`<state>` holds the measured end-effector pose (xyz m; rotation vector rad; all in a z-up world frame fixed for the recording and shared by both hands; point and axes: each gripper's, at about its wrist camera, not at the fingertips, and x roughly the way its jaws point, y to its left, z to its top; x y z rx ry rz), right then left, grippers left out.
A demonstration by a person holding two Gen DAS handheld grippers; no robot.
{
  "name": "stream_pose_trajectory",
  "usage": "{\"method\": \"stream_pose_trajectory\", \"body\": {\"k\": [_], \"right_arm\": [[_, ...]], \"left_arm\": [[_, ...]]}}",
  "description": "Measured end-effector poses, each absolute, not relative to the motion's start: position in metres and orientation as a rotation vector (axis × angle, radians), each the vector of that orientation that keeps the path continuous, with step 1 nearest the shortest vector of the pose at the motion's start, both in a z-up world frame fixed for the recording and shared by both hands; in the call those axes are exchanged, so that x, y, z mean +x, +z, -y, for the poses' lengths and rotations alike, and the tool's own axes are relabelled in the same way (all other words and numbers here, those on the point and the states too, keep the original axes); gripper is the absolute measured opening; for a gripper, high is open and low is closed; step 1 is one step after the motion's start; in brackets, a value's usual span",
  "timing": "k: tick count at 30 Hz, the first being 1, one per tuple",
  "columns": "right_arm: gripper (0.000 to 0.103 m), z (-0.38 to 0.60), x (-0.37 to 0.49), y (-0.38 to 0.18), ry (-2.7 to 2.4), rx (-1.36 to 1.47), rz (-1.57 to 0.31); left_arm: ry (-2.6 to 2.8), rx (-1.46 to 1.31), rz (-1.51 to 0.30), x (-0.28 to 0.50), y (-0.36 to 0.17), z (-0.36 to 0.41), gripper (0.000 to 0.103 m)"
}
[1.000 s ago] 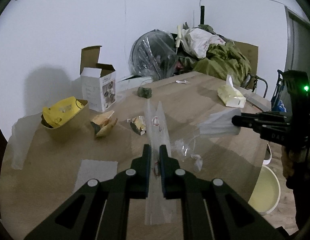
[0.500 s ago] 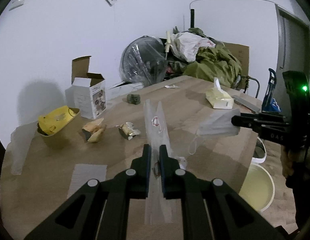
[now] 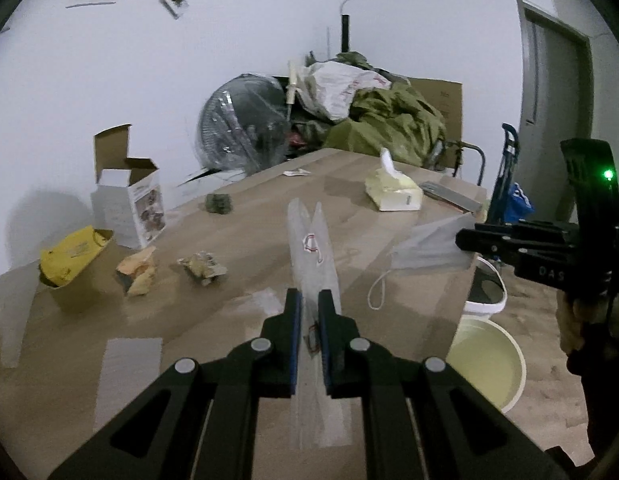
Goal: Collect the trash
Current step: 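Lift and carry the packet and mask with both grippers toward the cream bucket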
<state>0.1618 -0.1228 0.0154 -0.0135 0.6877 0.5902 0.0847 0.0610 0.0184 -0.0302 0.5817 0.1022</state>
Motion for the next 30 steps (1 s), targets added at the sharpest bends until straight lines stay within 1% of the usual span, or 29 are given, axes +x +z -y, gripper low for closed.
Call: {"method": "stream_pose_trajectory", "body": {"k": [24, 30], "right_arm": [[0.015, 0.225, 0.107, 0.0, 0.353, 0.069, -0.7], [0.015, 0.251, 0.091, -0.015, 0.275, 0.102, -0.734]], "left_arm": [[-0.142, 0.044, -0.617, 0.118, 0.005, 0.02, 0.008], [-0.209, 0.069, -0.633, 0.124, -0.001, 0.043, 0.008]]}}
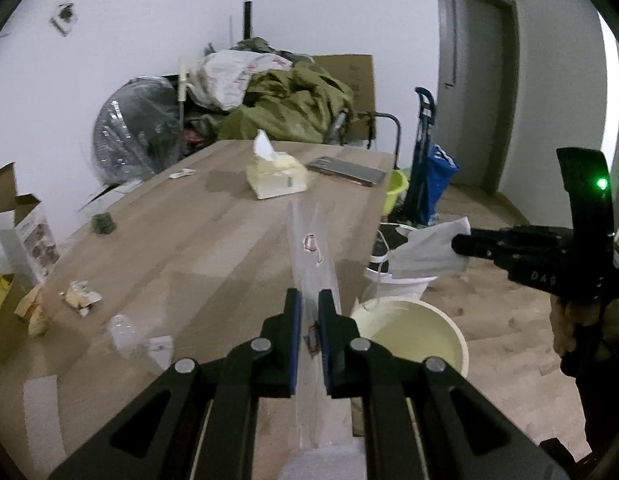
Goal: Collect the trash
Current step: 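Lift and carry the packet and mask with both grippers toward the cream bucket, then open both grippers over the bucket to drop the mask and packet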
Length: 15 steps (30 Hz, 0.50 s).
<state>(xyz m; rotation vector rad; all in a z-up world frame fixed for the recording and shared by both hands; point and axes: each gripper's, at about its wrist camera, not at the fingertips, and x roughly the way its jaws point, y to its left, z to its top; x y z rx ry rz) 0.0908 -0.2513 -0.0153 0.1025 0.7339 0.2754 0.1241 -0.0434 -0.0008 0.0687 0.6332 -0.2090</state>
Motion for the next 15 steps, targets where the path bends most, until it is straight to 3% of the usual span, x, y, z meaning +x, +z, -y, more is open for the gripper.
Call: {"method": "stream_pose_trajectory", "body": {"k": [15], "right_arm": [[0.018, 0.281, 0.073, -0.047, 0.195, 0.138, -0.849]], "left_arm": [[-0.371, 0.138, -0.68, 0.15, -0.019, 0.101, 0.008]]}}
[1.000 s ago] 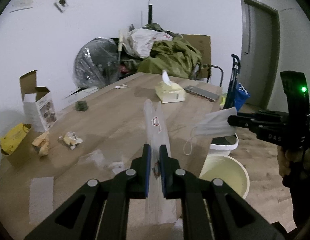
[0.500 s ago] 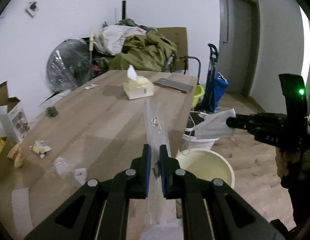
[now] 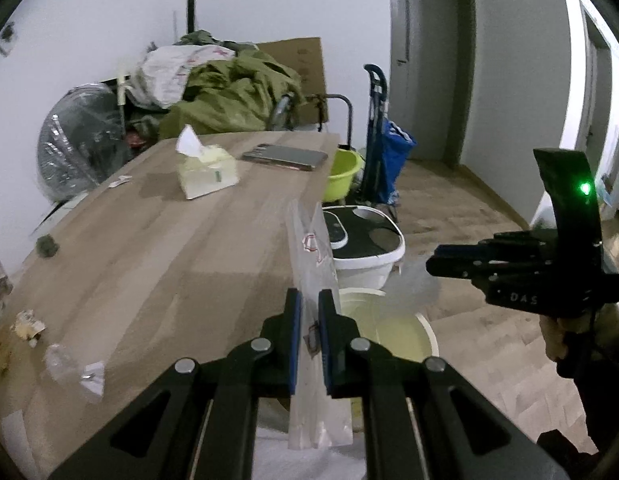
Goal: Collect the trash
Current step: 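Open both grippers over the bucket to drop the mask and packet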
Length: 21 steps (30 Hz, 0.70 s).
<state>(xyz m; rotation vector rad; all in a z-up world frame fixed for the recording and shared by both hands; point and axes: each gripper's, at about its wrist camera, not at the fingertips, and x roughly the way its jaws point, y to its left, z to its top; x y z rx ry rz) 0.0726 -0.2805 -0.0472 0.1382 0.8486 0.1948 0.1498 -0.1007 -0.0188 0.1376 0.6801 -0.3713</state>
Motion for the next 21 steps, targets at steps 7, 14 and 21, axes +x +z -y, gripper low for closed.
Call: {"method": "stream_pose_trajectory", "body": {"k": [7, 14, 21], "right_arm": [[0.045, 0.297, 0.069, -0.049, 0.163, 0.162, -0.854], [0.045, 0.315, 0.066, -0.046, 0.093, 0.167, -0.851], [0.045, 0.324, 0.066, -0.048, 0.052, 0.181, -0.864]], "left_arm": [[-0.443, 0.164, -0.726, 0.164, -0.033, 0.123, 0.008], [-0.5, 0.178, -0.792, 0.178, -0.05, 0.14, 0.011], [-0.501, 0.188, -0.88, 0.193, -0.066, 0.15, 0.025]]}}
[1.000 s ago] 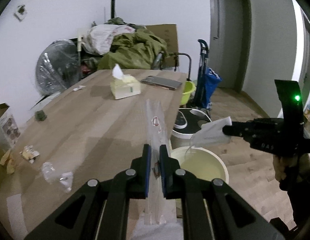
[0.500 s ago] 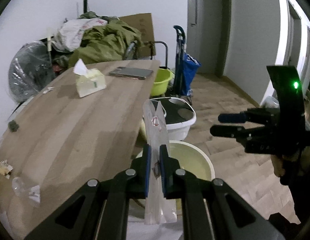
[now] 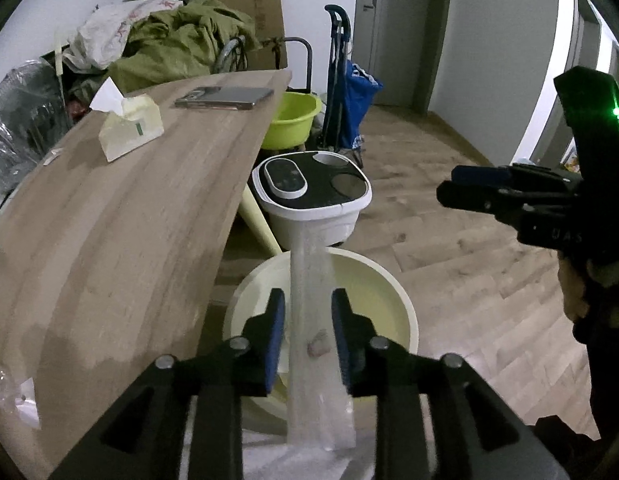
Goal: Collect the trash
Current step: 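Open both grippers over the bucket to drop the mask and packet, then move both grippers back over the table toward the remaining trash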
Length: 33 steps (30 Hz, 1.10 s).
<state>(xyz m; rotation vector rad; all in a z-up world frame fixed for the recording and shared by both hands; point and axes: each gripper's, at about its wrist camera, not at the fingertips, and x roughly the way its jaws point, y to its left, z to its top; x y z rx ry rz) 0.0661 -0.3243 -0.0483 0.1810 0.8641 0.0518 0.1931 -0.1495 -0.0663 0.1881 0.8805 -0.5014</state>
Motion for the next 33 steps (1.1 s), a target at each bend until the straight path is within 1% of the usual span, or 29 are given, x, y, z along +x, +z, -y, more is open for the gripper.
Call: {"method": "stream_pose_trajectory", "body": {"k": [2, 5, 24, 33], "right_arm": [[0.045, 0.324, 0.068, -0.048, 0.052, 0.179, -0.865], [0.045, 0.32, 0.071, -0.047, 0.057, 0.17, -0.869], [0.045, 0.255, 0.1, -0.031, 0.189, 0.071, -0.865], [0.045, 0.212, 0.117, -0.023, 0.25, 0.02, -0.861]], "left_arm": [[-0.506, 0.188, -0.875, 0.193, -0.065, 0.149, 0.029], [-0.504, 0.175, -0.866, 0.192, -0.063, 0.144, 0.031], [-0.416, 0.106, -0.785, 0.166, -0.039, 0.081, 0.033], [-0.337, 0.04, -0.749, 0.147, -0.032, 0.033, 0.034]]}}
